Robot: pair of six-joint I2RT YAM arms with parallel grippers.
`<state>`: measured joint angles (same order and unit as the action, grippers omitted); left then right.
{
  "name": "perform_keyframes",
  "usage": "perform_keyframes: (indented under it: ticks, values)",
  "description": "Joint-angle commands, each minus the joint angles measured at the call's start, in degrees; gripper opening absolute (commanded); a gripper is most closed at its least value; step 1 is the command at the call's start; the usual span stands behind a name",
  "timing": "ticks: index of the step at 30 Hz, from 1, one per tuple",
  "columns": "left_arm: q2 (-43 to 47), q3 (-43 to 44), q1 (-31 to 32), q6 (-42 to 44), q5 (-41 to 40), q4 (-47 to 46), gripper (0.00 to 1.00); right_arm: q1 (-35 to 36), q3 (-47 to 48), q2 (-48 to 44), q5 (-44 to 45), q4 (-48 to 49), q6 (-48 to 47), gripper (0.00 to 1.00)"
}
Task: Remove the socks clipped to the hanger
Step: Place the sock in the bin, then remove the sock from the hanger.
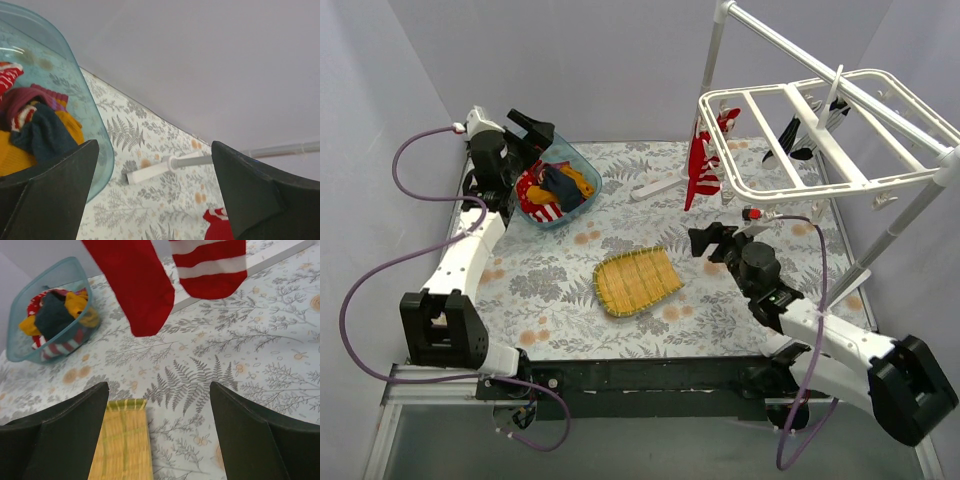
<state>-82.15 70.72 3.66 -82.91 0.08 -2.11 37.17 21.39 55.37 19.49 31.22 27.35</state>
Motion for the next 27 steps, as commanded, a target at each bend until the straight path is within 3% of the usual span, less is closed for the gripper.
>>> perform_keyframes:
  ticks: [1,7,20,23,25,26,27]
  values:
    - [7.61,-4.7,1.08,-1.9,4.32,-1.49,0.96,-0.43,5.85,9.56,7.67,17.62,-6.43,0.9]
    - [13.85,-9.63,2.32,-1.03,6.34,-0.71,0.97,-1.4,12.71,20.55,5.39,20.72,-10.21,0.9]
    - [16.76,-12.71,2.49,-1.02,10.11,0.53,0.97,-2.28,20.44,28.99,4.07,21.16,-10.57,0.88]
    - [17.89,-13.59,3.02,-0.94,10.91,0.18,0.97,-2.45,23.08,31.46,4.16,20.29,-10.48,0.8]
    - [18.6,-14.03,3.28,-0.85,11.35,0.26,0.97,-2.89,24.83,32.42,4.07,19.14,-10.13,0.69]
    - [19.3,-14.2,3.37,-0.67,11.61,0.26,0.97,-3.15,25.37,32.43,2.94,17.83,-9.87,0.63]
    - [19.83,-14.64,3.37,-0.5,12.05,0.26,0.97,-3.5,25.81,32.43,1.8,17.04,-9.6,0.48]
